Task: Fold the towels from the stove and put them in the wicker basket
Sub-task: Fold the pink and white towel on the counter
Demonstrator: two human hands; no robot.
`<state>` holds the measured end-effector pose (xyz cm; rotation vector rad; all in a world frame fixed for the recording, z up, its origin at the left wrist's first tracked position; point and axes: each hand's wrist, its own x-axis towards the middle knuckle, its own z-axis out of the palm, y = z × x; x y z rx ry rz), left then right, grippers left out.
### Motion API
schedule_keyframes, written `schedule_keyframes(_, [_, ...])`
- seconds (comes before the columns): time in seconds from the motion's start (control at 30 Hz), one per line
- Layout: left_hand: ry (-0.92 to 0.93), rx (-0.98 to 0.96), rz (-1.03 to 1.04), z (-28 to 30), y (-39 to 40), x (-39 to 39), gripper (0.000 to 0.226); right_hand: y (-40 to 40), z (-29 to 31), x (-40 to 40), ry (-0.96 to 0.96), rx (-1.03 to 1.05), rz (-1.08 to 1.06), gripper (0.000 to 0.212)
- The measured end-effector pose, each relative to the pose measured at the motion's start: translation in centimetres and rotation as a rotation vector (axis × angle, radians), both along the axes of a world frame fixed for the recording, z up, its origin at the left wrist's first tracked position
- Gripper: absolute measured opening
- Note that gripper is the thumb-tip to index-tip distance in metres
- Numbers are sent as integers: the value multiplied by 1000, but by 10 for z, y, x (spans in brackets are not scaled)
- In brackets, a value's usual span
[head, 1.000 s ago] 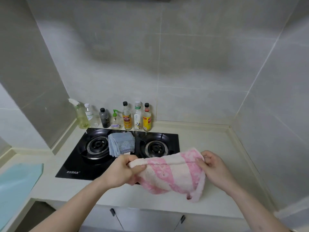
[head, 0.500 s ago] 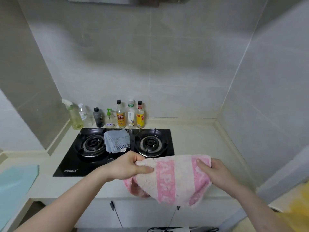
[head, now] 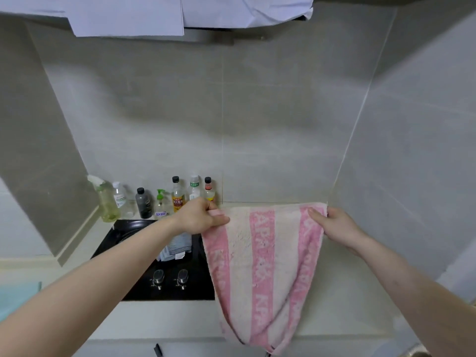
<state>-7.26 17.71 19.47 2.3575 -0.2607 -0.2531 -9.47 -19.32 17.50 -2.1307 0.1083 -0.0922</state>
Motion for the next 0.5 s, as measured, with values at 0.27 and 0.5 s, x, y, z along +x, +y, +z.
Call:
schedule_keyframes(0.27, [-209,-128,242,70,-78,95,31,-54,68,109,-140,-41,-116,39])
schedule_keyframes(0.5, [-394,-287,375,160,-134,152,29,-85,162,185,-354,205,-116,19])
